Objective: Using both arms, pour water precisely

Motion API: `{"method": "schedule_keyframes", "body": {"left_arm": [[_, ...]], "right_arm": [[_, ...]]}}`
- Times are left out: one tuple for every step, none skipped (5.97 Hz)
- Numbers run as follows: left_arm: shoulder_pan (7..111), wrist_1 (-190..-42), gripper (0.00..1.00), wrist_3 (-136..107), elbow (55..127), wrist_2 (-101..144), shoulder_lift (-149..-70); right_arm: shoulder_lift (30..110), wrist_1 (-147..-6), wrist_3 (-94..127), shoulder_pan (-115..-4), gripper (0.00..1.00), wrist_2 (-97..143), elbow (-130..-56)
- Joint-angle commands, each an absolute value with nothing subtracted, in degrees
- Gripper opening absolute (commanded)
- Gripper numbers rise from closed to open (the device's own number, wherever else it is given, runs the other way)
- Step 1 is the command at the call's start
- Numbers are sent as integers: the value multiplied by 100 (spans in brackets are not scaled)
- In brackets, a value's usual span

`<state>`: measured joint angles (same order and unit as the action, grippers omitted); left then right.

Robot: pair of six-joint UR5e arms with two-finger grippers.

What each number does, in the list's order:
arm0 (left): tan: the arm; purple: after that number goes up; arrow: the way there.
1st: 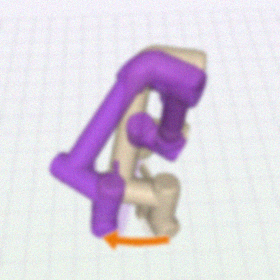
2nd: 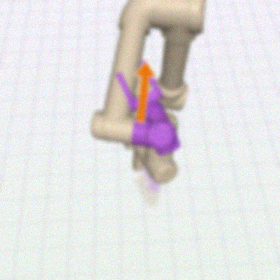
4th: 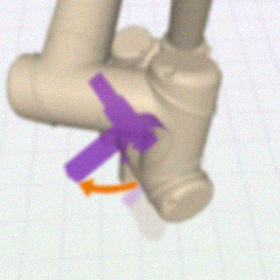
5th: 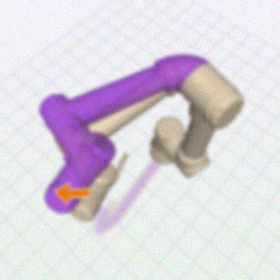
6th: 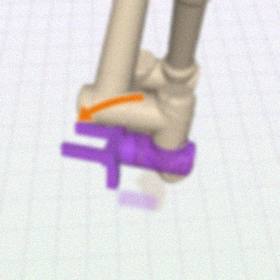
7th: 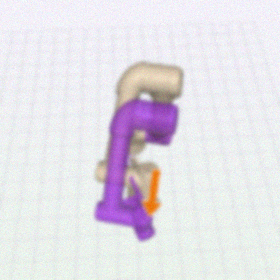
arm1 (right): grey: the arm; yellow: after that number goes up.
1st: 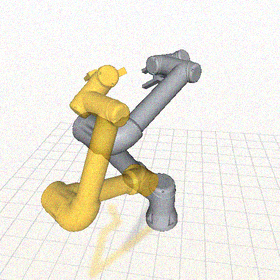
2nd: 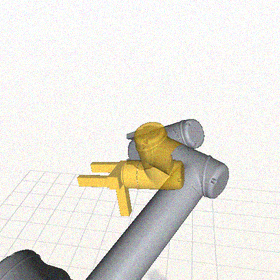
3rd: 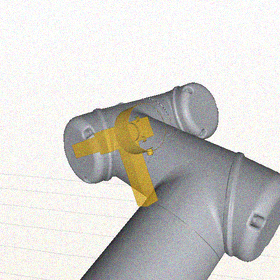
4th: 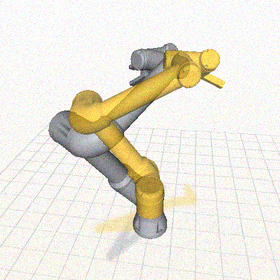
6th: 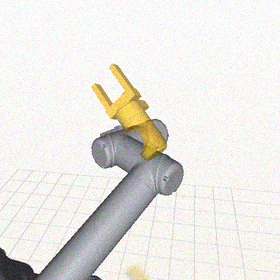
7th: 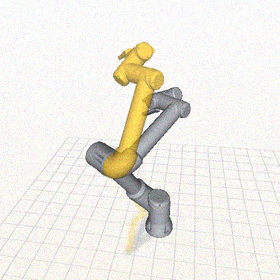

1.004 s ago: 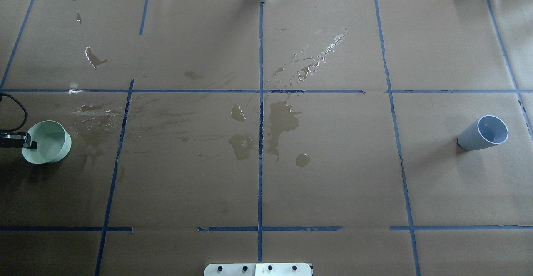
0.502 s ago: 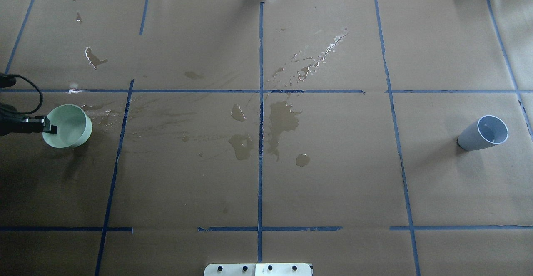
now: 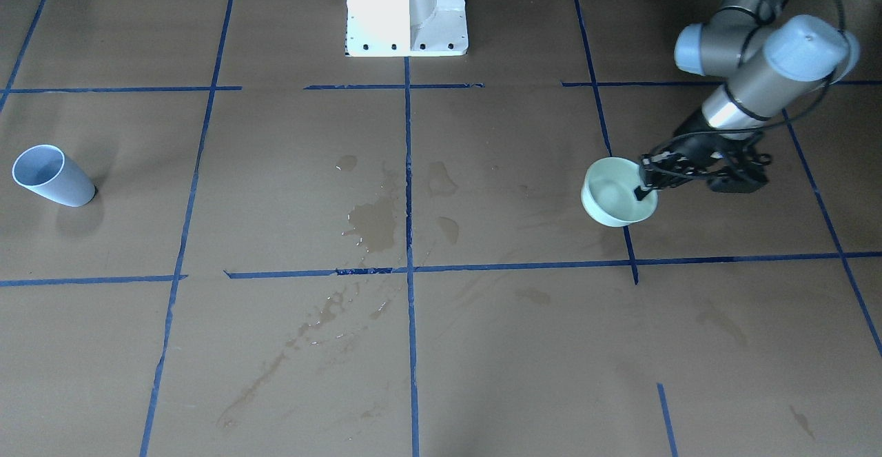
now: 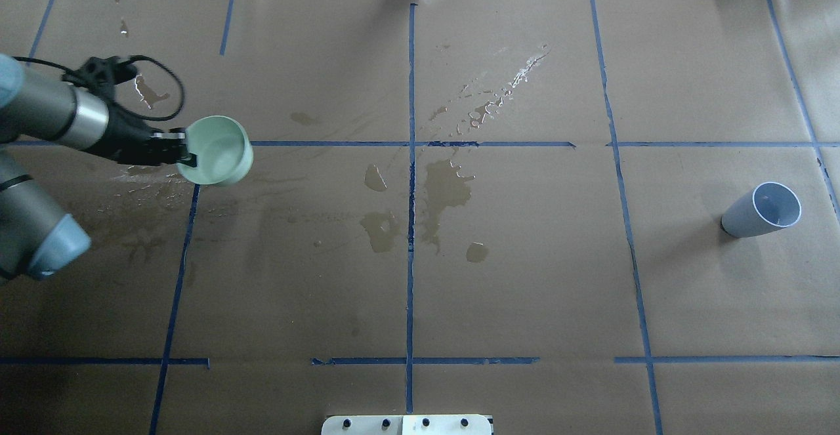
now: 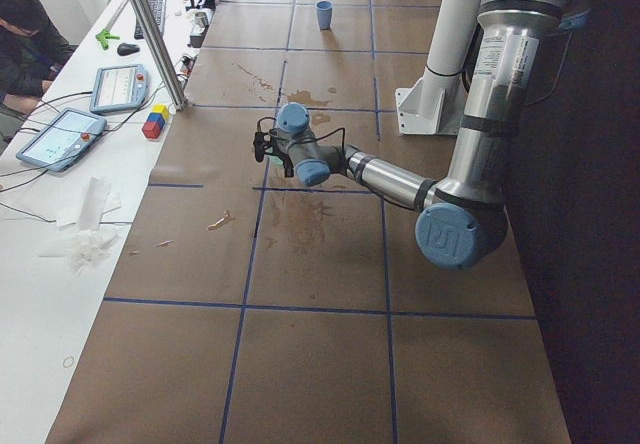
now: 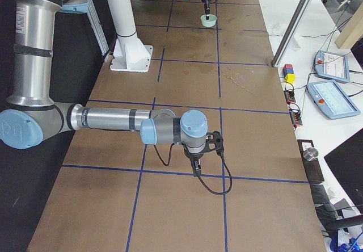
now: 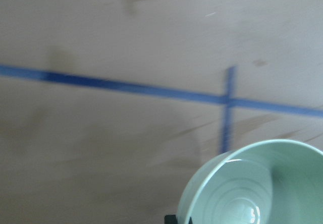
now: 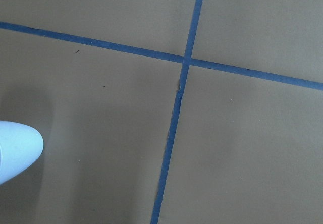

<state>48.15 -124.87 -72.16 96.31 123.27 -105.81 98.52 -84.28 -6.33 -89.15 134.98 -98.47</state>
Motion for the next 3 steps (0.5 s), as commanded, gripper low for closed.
{"method": "schedule_keyframes", "body": {"left_arm": [[3689, -11186, 0, -7950, 9563, 11414, -11964], [3222, -11067, 0, -8276, 9197, 10904, -12528], [3034, -11092, 2, -8401, 8619, 10681, -12986]], "right_arm": [[9844, -8429, -633, -8903, 100, 13500, -9853], [9835, -8411, -633, -8895, 100, 13517, -9861], [9835, -8385, -633, -8877, 100, 13587, -9853]]}}
